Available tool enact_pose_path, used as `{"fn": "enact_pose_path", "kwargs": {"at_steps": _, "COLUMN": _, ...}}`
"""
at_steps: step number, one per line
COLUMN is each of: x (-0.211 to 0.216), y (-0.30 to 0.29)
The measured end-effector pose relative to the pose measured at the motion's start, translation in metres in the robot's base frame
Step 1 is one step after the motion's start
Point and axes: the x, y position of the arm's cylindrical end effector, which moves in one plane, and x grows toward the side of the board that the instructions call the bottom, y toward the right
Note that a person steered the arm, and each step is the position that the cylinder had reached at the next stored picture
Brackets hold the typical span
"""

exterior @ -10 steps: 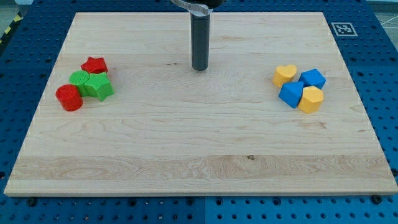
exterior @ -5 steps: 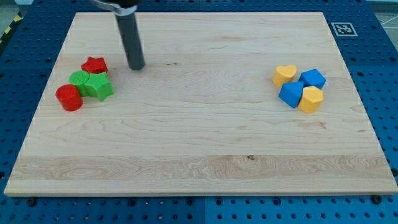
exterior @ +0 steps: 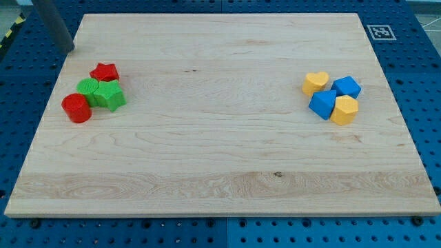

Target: Separate the green circle from the red circle

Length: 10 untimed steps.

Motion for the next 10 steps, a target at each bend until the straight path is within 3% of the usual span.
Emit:
{"fn": "enact_pose_path", "kwargs": {"at_steps": 3, "x": 0.021, "y": 0.0}}
{"fn": "enact_pose_path", "kwargs": {"at_steps": 4, "x": 0.04, "y": 0.0}}
{"fn": "enact_pose_path", "kwargs": {"at_steps": 5, "x": 0.091, "y": 0.0}}
{"fn": "enact_pose_path", "kwargs": {"at_steps": 7, "x": 0.109, "y": 0.001}}
{"fn": "enact_pose_path", "kwargs": {"at_steps": 9, "x": 0.159, "y": 0.01}}
{"fn": "enact_pose_path", "kwargs": {"at_steps": 10, "x": 0.158, "y": 0.01}}
